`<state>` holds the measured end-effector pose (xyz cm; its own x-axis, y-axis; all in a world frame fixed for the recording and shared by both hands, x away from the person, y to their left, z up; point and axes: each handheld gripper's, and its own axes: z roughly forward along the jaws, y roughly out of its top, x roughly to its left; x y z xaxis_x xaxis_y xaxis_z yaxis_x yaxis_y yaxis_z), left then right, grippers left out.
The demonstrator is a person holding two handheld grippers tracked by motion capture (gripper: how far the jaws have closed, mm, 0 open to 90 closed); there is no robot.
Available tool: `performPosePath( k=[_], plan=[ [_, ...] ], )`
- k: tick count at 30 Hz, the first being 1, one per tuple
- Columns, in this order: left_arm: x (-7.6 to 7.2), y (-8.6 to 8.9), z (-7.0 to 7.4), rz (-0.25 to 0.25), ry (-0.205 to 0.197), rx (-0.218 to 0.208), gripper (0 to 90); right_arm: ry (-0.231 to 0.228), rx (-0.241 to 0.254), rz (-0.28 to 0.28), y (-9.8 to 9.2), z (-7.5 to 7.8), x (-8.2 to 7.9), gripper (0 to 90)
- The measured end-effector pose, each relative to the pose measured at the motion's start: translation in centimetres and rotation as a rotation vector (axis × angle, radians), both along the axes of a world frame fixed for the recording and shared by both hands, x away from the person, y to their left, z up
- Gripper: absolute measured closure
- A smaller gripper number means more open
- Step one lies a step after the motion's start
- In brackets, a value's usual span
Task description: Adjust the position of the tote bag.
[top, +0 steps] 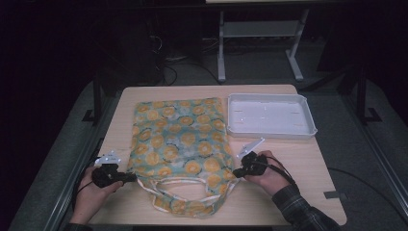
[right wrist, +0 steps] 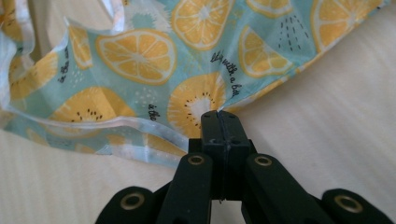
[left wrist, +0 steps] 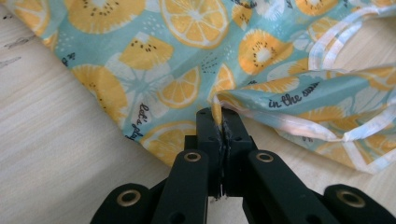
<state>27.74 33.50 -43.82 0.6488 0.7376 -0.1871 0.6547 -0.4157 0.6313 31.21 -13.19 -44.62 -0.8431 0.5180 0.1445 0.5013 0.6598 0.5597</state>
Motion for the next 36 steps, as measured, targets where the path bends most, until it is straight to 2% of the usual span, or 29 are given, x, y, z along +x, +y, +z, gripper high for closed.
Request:
performPosePath(
  k=[9,11,12,14,15,16,17,20,22,26,27,28,29,30,31,32,35,36],
  plan=[
    [-0.5,0.9,0.0,0.003,0.013,-0.009,87.4,0.015,0.014,0.046,0.5,0.1,-1.9,90.0],
    [-0.6,1.1,0.0,-0.003,0.020,0.006,86.3,0.011,0.007,0.059,0.6,-0.1,-2.1,90.0],
    [-0.6,1.0,-0.1,0.003,0.024,-0.004,85.3,0.005,0.002,0.066,0.6,-0.1,-2.1,90.0],
    [-0.7,1.3,0.0,0.002,0.025,-0.002,78.8,0.004,0.013,0.062,0.4,-0.1,-2.0,89.4],
    [-0.8,1.4,0.1,-0.005,0.026,0.006,78.8,0.004,0.013,0.062,0.4,-0.1,-2.0,89.4],
    [-1.0,1.8,0.3,-0.005,0.018,0.003,72.9,0.003,0.020,0.059,0.2,0.0,-1.9,83.2],
    [-1.0,1.8,0.3,-0.005,0.018,0.003,70.2,0.003,0.020,0.059,0.2,0.0,-1.9,83.2],
    [-1.7,2.8,0.9,0.006,0.004,-0.017,63.1,-0.018,0.060,0.024,-0.4,0.6,-1.7,71.2],
    [-1.9,3.2,1.3,0.009,-0.003,-0.024,58.5,-0.039,0.071,0.025,-0.7,0.8,-1.5,63.7],
    [-2.2,3.5,2.1,0.006,-0.007,-0.036,52.7,-0.046,0.084,0.030,-0.9,1.1,-1.5,55.2],
    [-2.3,3.4,2.3,0.006,-0.011,-0.046,51.1,-0.050,0.085,0.041,-0.8,1.2,-1.5,53.2],
    [-2.4,3.1,2.6,-0.014,-0.011,-0.056,48.5,-0.057,0.094,0.057,-0.5,1.3,-1.6,49.4],
    [-2.4,3.1,2.6,-0.014,-0.011,-0.056,47.2,-0.057,0.094,0.057,-0.5,1.3,-1.6,49.4],
    [-2.5,2.5,2.9,-0.037,-0.010,-0.066,46.0,-0.060,0.103,0.074,-0.2,1.4,-1.7,45.9],
    [-2.5,2.5,2.9,-0.037,-0.010,-0.066,44.5,-0.060,0.103,0.074,-0.2,1.4,-1.7,45.9],
    [-2.4,1.7,2.9,-0.071,-0.011,-0.073,42.9,-0.066,0.112,0.094,0.2,1.5,-1.8,42.7],
    [-2.4,0.8,2.9,-0.099,-0.004,-0.074,38.8,-0.062,0.121,0.112,0.7,1.6,-2.0,39.1],
    [-2.4,0.4,2.8,-0.111,-0.001,-0.076,37.4,-0.052,0.133,0.118,1.2,1.7,-2.3,34.9]
  ],
)
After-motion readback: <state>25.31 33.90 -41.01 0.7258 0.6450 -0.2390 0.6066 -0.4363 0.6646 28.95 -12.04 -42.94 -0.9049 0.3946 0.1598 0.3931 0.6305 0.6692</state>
